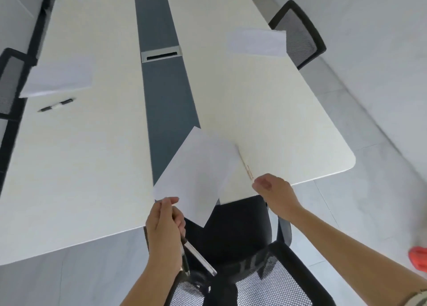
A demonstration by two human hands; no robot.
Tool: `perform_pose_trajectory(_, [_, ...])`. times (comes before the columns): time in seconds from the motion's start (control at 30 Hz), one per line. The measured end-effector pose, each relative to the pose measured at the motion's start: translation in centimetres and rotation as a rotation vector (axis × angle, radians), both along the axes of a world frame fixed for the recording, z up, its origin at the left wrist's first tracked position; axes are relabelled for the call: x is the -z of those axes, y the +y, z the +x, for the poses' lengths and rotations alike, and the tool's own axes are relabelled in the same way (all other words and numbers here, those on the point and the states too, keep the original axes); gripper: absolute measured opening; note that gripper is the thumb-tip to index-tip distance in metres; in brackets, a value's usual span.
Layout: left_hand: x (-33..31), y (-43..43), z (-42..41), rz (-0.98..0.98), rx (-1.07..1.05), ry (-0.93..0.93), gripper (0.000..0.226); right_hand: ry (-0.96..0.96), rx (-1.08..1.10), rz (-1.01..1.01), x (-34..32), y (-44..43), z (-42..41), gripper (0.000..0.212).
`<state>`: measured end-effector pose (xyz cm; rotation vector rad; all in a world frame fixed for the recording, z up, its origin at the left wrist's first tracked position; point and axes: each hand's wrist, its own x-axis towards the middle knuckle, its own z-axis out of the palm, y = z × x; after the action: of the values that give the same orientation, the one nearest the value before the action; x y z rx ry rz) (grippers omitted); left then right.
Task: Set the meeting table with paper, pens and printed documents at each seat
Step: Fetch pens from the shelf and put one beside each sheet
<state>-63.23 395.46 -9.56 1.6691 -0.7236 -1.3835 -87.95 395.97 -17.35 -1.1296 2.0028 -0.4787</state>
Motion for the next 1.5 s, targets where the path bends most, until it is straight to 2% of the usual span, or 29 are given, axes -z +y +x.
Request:
perform_pose_trajectory(0.07, [-0.5, 0.2, -2.3, -0.023, -0.002, 0.000, 0.030, -0.189, -0.022, -0.040, -3.1, 3.4, 0.5, 0.010])
perform_pose_trajectory(0.13, [-1.0, 1.0, -5.1, -0.033, 0.005, 0.006, 0.032, -0.313, -0.046, -0.063, -5.6, 6.8, 0.4, 0.013])
perform_pose_trajectory(0.37, [-2.6, 7.9, -17.0, -0.079, 0.132, 0.008, 0.037, -0.573, -0.010, -0.063, -8.0, 17.5, -5.4, 0.019])
perform_pose_trajectory(0.5, [-1.7, 14.1, -23.9, -0.096, 0.277, -0.011, 0.038, -0.550, 0.026, -0.123, -8.0, 23.8, -12.0, 0.017])
perform_pose_trajectory(0.63, [-0.4, 19.3, -30.6, 0.022, 0.448, -0.013, 0.041, -0.422, 0.075, -0.150, -6.8, 30.3, -19.3, 0.023])
perform_pose_trajectory(0.7, [-0.4, 20.7, -33.4, 0.101, 0.553, -0.022, 0.035, -0.421, 0.198, -0.142, -6.3, 33.5, -22.8, 0.022])
perform_pose_trajectory(0.8, [-0.8, 21.3, -36.9, 0.128, 0.663, -0.070, 0.008, -0.355, 0.416, -0.162, -5.6, 37.3, -27.8, 0.026])
perform_pose_trajectory(0.83, [-0.8, 21.2, -37.9, 0.121, 0.685, -0.095, 0.009, -0.332, 0.480, -0.168, -5.3, 38.0, -29.4, 0.027])
perform_pose_trajectory(0.87, [-0.7, 21.0, -38.8, 0.114, 0.702, -0.127, 0.020, -0.319, 0.537, -0.173, -5.0, 38.5, -30.9, 0.027])
perform_pose_trajectory(0.93, [-0.4, 20.1, -40.7, 0.098, 0.730, -0.159, 0.034, -0.319, 0.622, -0.174, -4.5, 38.8, -33.5, 0.027])
perform_pose_trajectory(1.03, [0.1, 18.1, -43.8, 0.086, 0.746, -0.155, 0.038, -0.361, 0.694, -0.169, -4.0, 38.0, -37.0, 0.027])
perform_pose_trajectory(1.2, [1.5, 13.3, -51.0, 0.166, 0.726, 0.018, 0.027, -0.362, 0.747, -0.154, -2.9, 34.1, -43.8, 0.026])
perform_pose_trajectory(1.33, [0.9, 7.6, -57.0, 0.158, 0.751, -0.008, 0.023, -0.320, 0.834, -0.146, -3.4, 29.3, -50.1, 0.026])
perform_pose_trajectory(1.5, [-1.6, -1.0, -64.3, 0.088, 0.772, 0.007, 0.018, -0.260, 0.804, -0.159, -5.4, 21.3, -57.4, 0.025])
